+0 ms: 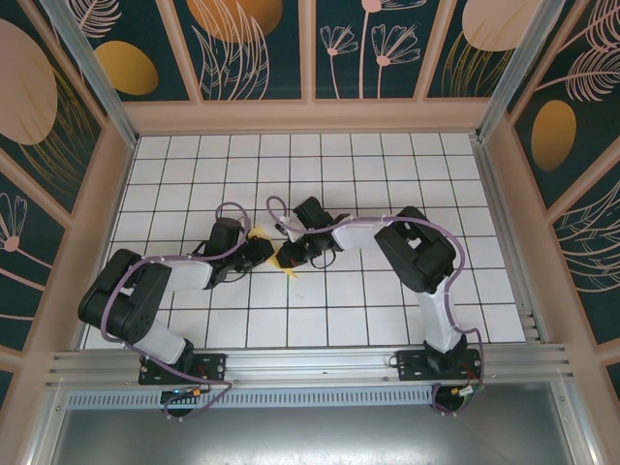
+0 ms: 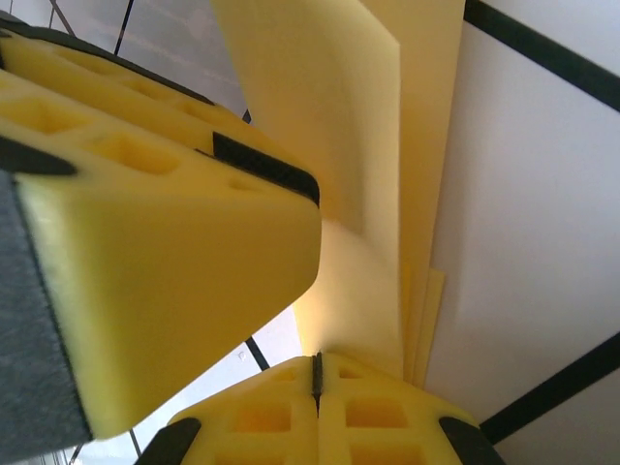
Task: Fold a paper plane with a square sheet of paper (pick it up from the middle)
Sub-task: Fold the wing for the fifth time at the center of the table.
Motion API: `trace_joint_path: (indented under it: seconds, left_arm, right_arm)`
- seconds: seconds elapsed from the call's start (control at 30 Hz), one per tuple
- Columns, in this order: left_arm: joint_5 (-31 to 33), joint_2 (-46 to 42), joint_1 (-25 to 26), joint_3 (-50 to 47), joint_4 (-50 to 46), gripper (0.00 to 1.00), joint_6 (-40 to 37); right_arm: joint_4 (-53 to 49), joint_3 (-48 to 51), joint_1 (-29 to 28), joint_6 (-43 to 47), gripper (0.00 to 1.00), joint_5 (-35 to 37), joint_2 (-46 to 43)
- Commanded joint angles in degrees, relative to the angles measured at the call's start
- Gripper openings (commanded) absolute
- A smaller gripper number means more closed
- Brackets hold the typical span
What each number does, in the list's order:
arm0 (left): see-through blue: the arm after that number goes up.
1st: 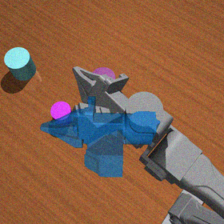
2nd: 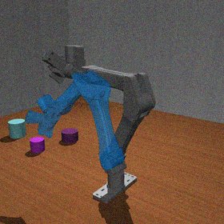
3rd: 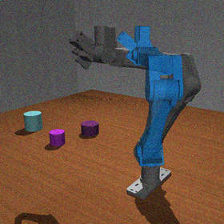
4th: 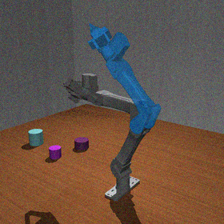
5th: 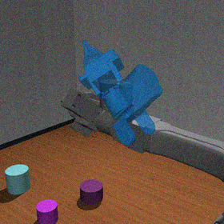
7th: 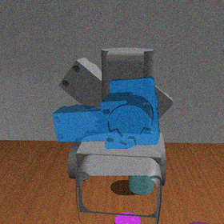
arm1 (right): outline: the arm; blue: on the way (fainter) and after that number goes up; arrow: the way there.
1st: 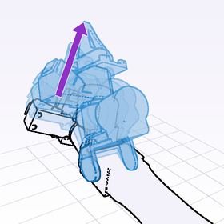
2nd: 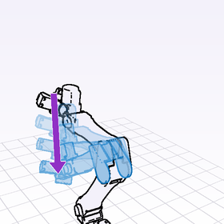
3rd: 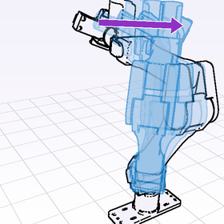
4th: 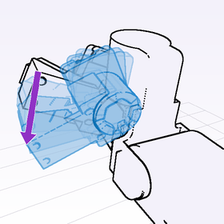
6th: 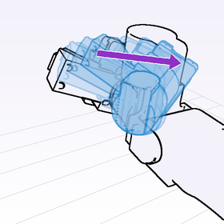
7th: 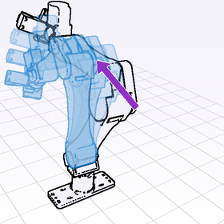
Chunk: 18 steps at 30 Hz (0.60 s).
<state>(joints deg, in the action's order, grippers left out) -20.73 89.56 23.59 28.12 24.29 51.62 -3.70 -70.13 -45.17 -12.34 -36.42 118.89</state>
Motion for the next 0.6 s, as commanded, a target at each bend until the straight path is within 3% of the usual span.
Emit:
trace_joint_path:
  seconds: [0.0, 0.23, 0.57]
  left_arm:
    - [-0.7, 0.4, 0.3, 1.6, 2.4, 0.22, -0.9]
    - [2.0, 3.8, 0.5, 2.6, 3.4, 0.22, 1.1]
    - [13.6, 3.5, 0.4, -0.8, 1.0, 0.14, 5.9]
  right_arm:
    - [-2.6, 0.3, -0.4, 1.2, 0.01, 1.4, 1.8]
    - [-2.8, 0.5, -0.5, 0.6, 0.01, 1.5, 2.2]
    - [-2.7, 3.0, -0.4, -0.3, 0.01, 2.7, 2.4]
